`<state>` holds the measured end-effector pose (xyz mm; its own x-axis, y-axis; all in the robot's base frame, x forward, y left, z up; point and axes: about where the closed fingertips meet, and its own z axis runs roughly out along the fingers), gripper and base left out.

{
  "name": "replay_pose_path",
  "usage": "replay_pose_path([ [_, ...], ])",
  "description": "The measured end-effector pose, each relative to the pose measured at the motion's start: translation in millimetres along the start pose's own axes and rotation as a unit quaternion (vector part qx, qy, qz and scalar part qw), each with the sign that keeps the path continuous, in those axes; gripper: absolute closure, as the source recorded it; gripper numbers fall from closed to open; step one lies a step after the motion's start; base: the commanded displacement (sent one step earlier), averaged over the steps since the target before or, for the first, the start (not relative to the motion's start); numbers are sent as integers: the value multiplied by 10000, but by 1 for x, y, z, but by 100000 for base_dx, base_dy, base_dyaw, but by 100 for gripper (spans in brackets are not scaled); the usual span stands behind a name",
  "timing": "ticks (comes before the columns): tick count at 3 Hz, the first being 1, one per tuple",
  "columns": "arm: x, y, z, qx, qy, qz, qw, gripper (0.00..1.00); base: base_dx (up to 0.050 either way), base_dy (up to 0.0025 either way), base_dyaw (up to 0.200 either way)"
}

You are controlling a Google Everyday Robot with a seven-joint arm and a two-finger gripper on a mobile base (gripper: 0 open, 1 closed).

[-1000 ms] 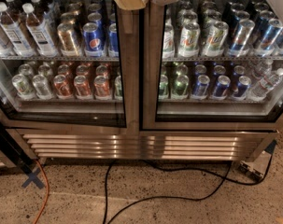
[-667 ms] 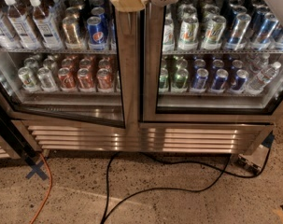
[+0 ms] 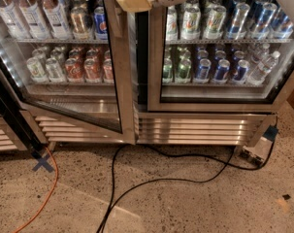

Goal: Open left fridge door

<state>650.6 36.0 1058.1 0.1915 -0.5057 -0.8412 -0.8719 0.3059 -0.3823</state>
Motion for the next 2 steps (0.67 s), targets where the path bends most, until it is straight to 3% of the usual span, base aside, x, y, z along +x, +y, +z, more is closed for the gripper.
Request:
replay_pose_path([
  [1, 0, 0, 0, 0, 0, 0, 10000, 100, -4953, 5, -33],
  [2, 0, 0, 0, 0, 0, 0, 10000, 100, 0, 0, 0],
])
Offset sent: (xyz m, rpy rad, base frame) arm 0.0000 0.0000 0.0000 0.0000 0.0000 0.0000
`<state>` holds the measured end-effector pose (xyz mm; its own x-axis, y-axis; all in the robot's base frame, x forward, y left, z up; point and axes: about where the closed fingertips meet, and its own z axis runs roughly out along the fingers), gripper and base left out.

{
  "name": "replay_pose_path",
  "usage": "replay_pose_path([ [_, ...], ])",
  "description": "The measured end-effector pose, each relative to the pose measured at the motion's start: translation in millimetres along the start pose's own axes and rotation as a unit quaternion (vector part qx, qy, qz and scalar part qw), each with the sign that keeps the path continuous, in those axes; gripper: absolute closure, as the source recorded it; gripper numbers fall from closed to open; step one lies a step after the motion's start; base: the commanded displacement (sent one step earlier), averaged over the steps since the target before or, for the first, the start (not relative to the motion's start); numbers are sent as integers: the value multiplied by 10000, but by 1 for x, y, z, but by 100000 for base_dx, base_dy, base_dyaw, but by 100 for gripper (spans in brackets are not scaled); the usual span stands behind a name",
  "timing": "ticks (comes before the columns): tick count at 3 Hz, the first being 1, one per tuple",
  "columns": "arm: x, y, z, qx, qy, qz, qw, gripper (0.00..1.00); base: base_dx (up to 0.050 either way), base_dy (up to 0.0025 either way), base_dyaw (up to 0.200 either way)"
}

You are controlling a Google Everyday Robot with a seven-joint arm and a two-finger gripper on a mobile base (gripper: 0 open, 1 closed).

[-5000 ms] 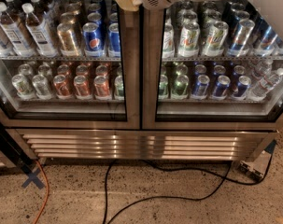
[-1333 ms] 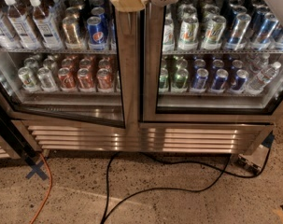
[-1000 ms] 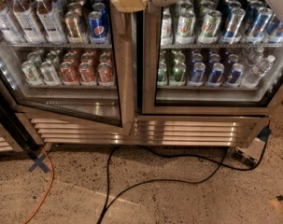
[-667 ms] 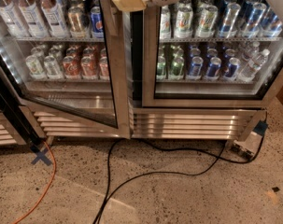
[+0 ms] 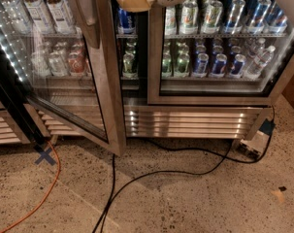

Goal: Open left fridge door

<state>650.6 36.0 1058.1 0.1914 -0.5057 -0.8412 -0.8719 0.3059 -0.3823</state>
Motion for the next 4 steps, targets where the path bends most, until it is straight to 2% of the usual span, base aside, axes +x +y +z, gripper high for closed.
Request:
replay_pose_path([
  [1, 4, 9, -33, 338, 315, 229, 9987, 100, 0, 0, 0],
  [2, -5, 33, -44, 342, 466, 422, 9974, 82, 0, 0, 0],
  [4, -5, 33, -44, 339, 464, 419, 9975, 36, 0, 0, 0],
])
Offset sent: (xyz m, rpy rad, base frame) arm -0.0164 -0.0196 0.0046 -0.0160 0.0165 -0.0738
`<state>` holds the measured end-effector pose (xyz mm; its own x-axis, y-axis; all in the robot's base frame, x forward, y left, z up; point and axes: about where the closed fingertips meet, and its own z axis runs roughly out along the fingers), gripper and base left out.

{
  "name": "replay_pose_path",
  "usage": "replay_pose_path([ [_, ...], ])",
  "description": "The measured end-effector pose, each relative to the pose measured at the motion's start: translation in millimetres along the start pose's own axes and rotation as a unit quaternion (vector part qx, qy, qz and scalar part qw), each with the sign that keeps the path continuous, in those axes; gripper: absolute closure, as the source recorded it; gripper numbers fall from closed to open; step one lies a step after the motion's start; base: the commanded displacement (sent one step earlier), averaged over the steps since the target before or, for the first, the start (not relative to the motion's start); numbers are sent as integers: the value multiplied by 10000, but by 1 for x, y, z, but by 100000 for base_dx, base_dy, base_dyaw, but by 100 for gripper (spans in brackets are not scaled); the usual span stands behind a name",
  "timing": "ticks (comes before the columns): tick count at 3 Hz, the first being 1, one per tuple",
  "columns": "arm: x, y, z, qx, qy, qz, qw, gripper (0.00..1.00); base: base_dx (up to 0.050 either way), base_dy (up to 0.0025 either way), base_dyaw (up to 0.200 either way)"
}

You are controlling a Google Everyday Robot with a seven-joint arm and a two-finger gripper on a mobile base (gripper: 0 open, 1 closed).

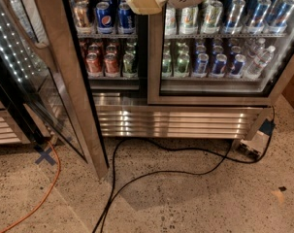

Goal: Open left fridge door

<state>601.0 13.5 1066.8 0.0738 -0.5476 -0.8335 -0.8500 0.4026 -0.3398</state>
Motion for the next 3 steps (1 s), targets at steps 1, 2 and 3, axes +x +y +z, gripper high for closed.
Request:
replay_pose_path([
  [1, 0, 0, 0, 0, 0, 0, 10000, 13, 0, 0, 0],
  [2, 0, 0, 0, 0, 0, 0, 10000, 0, 0, 0, 0],
  [3, 0, 0, 0, 0, 0, -1, 10000, 0, 0, 0, 0],
])
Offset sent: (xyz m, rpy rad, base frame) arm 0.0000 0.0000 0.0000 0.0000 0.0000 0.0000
